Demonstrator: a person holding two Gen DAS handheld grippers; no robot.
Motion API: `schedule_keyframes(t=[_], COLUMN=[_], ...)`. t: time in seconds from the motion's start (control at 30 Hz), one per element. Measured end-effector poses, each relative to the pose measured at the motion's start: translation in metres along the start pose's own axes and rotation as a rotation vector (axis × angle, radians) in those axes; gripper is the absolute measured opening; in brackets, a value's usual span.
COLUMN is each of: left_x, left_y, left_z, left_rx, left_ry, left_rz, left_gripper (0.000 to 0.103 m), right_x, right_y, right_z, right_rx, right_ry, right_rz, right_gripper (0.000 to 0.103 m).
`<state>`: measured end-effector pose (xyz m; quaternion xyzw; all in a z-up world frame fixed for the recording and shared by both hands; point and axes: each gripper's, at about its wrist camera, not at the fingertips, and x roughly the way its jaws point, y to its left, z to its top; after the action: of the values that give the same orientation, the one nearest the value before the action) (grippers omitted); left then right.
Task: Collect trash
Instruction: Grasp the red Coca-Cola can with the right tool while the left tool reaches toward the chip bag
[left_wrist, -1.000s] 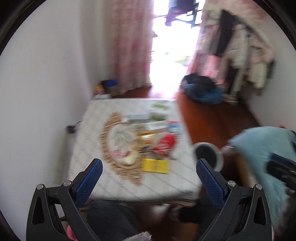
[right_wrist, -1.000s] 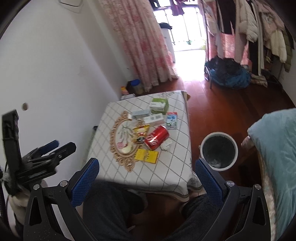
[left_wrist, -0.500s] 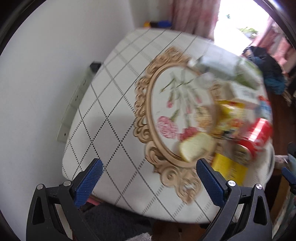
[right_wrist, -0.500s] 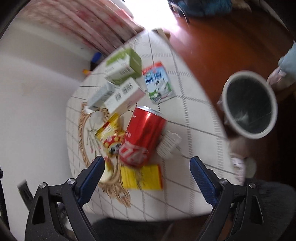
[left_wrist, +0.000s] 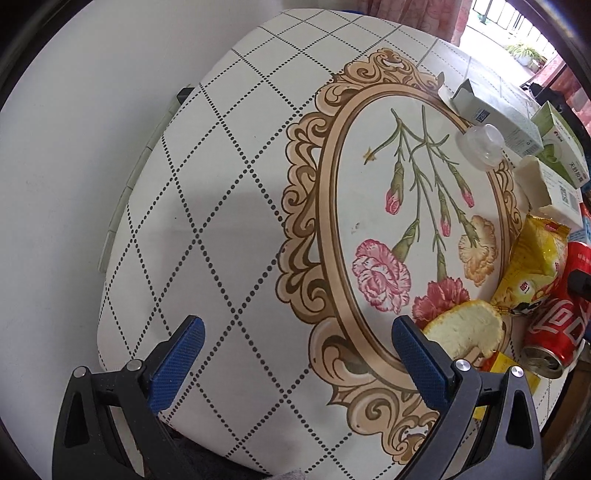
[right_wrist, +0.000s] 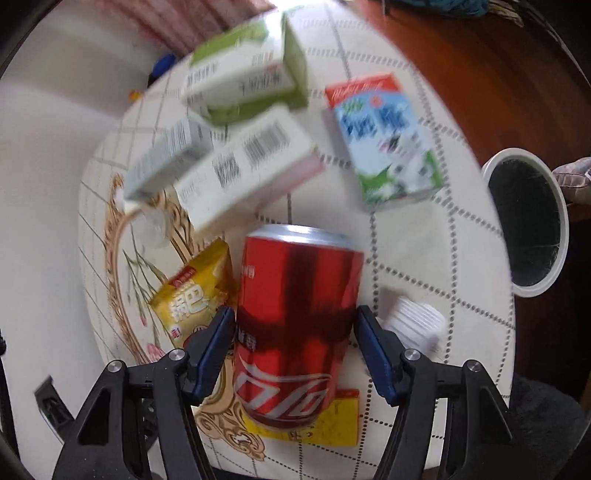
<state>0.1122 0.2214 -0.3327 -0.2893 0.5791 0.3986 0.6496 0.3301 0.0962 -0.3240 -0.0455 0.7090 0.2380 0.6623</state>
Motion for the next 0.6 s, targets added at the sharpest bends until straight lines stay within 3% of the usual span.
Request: schedule_keyframes(t=[0.17,0.3,0.37,0.43,0.6], left_x=[0.005,0.004,-0.004,-0.01,-0.043], left_y=[-0.001,0.0,0.002,-0.009,-0.023], left_z=[-0.002,-0.003,-0.01,-0.008,-0.003], left_rx=[0.002,0.006,0.012,0.014,0.041], left_ry=[0.002,-0.008,-0.021,-0.025,-0.065], left_rz=[-0.005,0.003,0.01,0.007,-0.067], left_gripper=[0.103,0.103,0.103,0.103,0.103], right_x=[0.006,0.035,0.031,0.025,-0.022], right_y=[0.01,0.009,0.013,0.014,0.012], right_z=[0.001,-0.001,-0.004,-0.006,-0.004], right_rx=[-0.052,-0.055,-0.087,-0.079,-0.098], right_ry=[-0.003,0.117,0.073,0.057,-0.039], right_rz=[-0.031,-0.03,-0.048,0.002,0.071], right_gripper=[0.069,0.068,0.067,0.066,0.066])
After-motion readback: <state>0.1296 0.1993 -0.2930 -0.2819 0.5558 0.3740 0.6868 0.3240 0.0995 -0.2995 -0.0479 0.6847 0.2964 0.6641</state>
